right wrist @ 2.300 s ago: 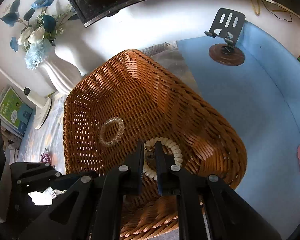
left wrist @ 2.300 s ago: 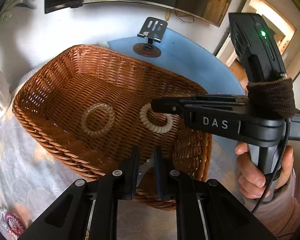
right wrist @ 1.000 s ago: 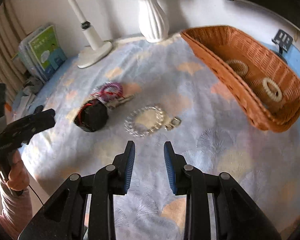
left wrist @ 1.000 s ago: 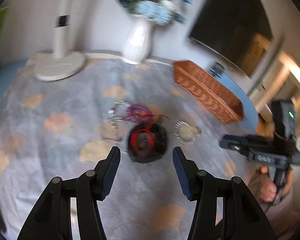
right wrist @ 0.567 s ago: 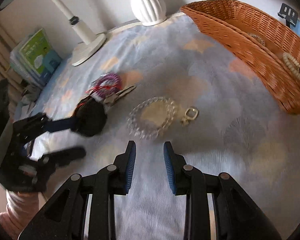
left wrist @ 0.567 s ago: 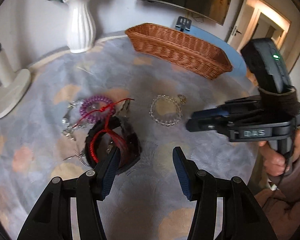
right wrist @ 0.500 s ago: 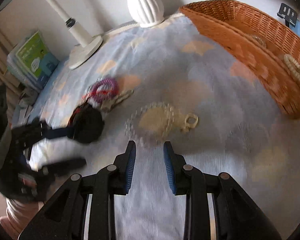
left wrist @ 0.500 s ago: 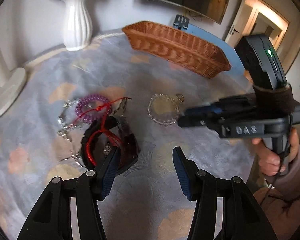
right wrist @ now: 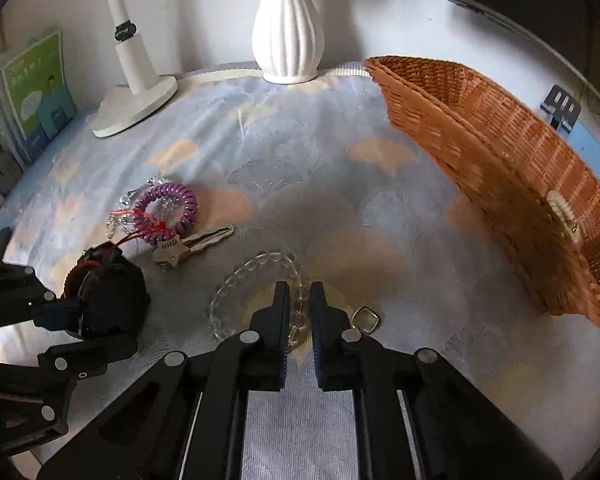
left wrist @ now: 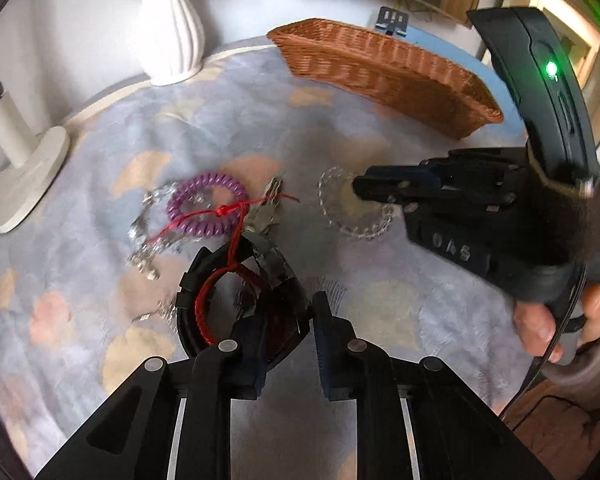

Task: Organize jewelry
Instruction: 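Grasp the black watch with the left tool while the right tool grasps the clear chain bracelet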

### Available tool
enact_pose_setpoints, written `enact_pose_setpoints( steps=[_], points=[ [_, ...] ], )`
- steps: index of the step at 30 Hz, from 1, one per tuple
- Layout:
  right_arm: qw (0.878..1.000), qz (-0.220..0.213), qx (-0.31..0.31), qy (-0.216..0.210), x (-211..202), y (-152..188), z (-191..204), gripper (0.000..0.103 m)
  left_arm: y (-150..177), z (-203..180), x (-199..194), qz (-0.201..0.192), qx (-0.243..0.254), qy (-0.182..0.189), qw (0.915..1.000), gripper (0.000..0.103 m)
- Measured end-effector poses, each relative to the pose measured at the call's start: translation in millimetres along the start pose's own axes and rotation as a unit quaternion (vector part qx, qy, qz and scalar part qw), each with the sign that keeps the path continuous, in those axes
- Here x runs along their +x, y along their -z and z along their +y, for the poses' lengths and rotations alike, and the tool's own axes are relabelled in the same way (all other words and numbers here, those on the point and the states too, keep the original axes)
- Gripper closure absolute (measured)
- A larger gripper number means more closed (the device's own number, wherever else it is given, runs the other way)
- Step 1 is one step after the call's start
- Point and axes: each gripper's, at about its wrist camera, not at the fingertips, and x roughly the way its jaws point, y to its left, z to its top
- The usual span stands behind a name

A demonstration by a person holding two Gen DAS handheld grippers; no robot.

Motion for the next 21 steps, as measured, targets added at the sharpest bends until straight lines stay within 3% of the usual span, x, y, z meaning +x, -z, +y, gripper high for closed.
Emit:
enact_pose_setpoints(
  steps=[5,9,14,18,20,21],
  points=[
    [0.999,0.002,0.024,-0.037,1,-1,-11,0.091,3,0,-19,-0.033,-0.006,0.002,0.9994,0.076],
    [0.999,0.002,0.028,-0.044,1,0,-13,0.091,3,3,-38,-0.059,-0.012,0.021,0.9980,0.060],
    [0.999,0.001,0.027,-0.045,0,1,-13,0.091,-7,-1,-22,-0.040,-0.014,0.028,0.9987,0.060],
    [0.999,0.000,0.027,-0.045,0,0,-13,0.091,-8,0,-3,-0.003,-0.029,0.034,0.9990,0.060],
    [0.999,-0.001,0.026,-0.043,0,1,-12,0.091,-6,0,4,0.006,-0.031,0.038,0.9988,0.062],
    [0.999,-0.001,0.024,-0.041,-1,1,-12,0.091,-4,-1,7,0.008,-0.028,0.034,0.9990,0.068]
  ],
)
